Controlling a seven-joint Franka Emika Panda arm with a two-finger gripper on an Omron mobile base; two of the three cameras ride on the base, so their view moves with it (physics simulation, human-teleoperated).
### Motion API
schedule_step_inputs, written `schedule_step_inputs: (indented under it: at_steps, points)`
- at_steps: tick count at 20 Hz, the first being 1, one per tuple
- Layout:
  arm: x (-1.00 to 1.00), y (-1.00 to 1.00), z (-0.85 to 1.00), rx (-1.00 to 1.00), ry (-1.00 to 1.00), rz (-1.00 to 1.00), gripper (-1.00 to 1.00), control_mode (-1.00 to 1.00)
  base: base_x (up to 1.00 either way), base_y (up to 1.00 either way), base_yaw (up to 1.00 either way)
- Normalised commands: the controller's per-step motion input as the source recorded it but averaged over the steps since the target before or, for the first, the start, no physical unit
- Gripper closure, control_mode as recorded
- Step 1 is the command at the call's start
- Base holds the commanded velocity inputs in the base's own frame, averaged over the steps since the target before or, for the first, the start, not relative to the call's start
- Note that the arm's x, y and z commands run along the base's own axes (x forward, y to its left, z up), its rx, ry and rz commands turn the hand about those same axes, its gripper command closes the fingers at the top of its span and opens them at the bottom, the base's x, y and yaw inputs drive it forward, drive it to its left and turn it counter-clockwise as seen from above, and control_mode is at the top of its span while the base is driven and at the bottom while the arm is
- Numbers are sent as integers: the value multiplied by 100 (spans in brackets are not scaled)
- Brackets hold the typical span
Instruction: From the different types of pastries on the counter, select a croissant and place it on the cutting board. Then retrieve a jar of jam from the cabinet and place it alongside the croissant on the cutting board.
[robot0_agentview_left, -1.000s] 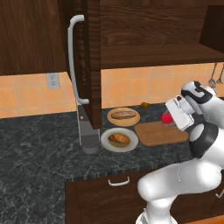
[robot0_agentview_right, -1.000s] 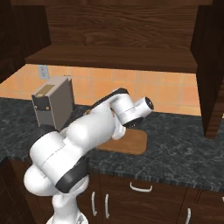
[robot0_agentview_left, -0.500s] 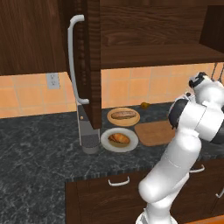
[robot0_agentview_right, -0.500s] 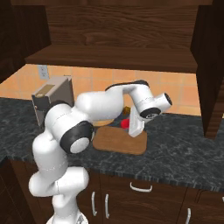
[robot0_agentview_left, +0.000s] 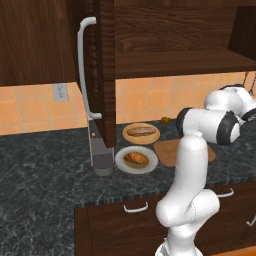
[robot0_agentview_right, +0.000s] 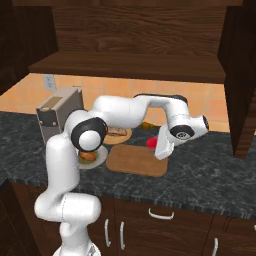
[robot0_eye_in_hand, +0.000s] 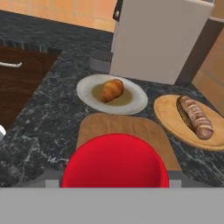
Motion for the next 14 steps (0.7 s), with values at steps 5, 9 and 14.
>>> schedule_step_inputs:
  at_steps: [5,9,14]
  points:
    - [19,9,-31,1,-2,-1,100,-100,0,0,0]
    - [18,12,-32,0,-3,-1,100,-100,0,0,0]
    - [0,6,-32,0,0,-2,100,-100,0,0,0]
